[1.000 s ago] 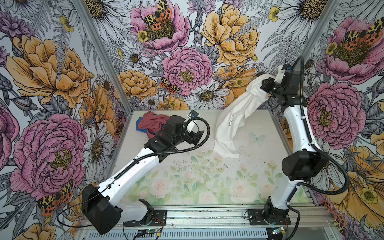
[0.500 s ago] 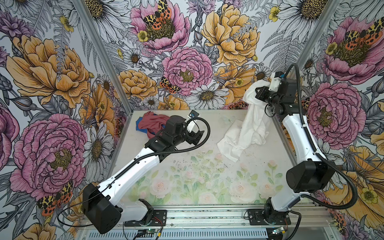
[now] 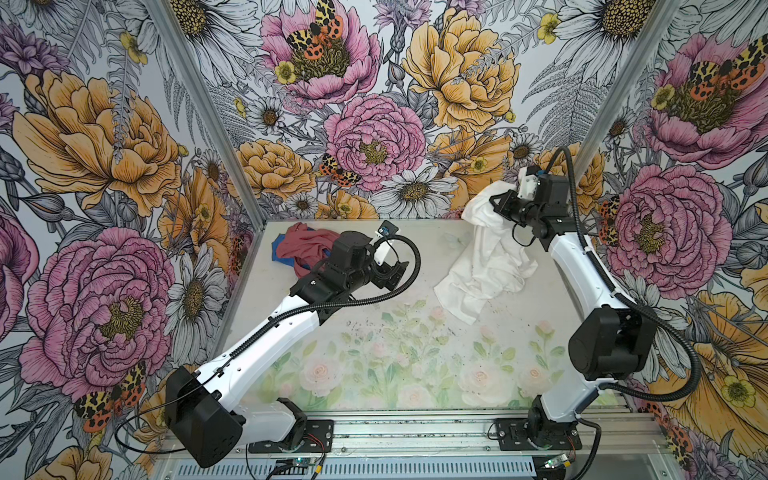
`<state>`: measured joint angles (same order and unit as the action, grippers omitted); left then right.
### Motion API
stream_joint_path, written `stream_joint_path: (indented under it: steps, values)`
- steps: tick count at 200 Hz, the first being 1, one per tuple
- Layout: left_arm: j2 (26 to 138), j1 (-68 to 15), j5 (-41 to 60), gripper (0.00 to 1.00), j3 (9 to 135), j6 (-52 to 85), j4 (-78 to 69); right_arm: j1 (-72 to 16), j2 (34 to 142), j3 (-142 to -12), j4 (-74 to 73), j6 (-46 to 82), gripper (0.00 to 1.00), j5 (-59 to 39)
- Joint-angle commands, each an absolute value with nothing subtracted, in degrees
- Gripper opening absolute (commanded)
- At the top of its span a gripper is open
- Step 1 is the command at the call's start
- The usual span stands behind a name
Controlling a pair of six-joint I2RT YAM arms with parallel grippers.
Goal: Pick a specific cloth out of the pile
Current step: 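Lower the white shirt with the right gripper onto the table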
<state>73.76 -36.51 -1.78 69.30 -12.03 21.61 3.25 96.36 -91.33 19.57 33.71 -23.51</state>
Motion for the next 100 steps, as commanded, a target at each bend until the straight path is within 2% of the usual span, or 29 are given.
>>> stream_joint_path:
  steps: [1, 24, 56, 100]
  values:
    - [74.1, -36.9, -2.3, 0.99, 69.8, -12.1, 21.2, 9.1, 93.2, -84.4, 18.4, 31.4, 0.0, -19.6]
    - [74.1, -37.3, -2.4, 0.99, 69.8, -12.2, 21.2, 11.9, 92.7, -78.7, 18.8, 26.5, 0.0, -15.9]
    - [74.1, -37.6, -1.3, 0.99, 69.6, -12.4, 21.2, 11.1, 97.4, -78.1, 21.9, 21.5, 0.0, -11.7]
    - [74.2, -38.2, 10.4, 0.99, 69.2, -13.9, 21.4, 5.7, 105.5, -80.8, 25.6, 15.9, 0.0, -0.1]
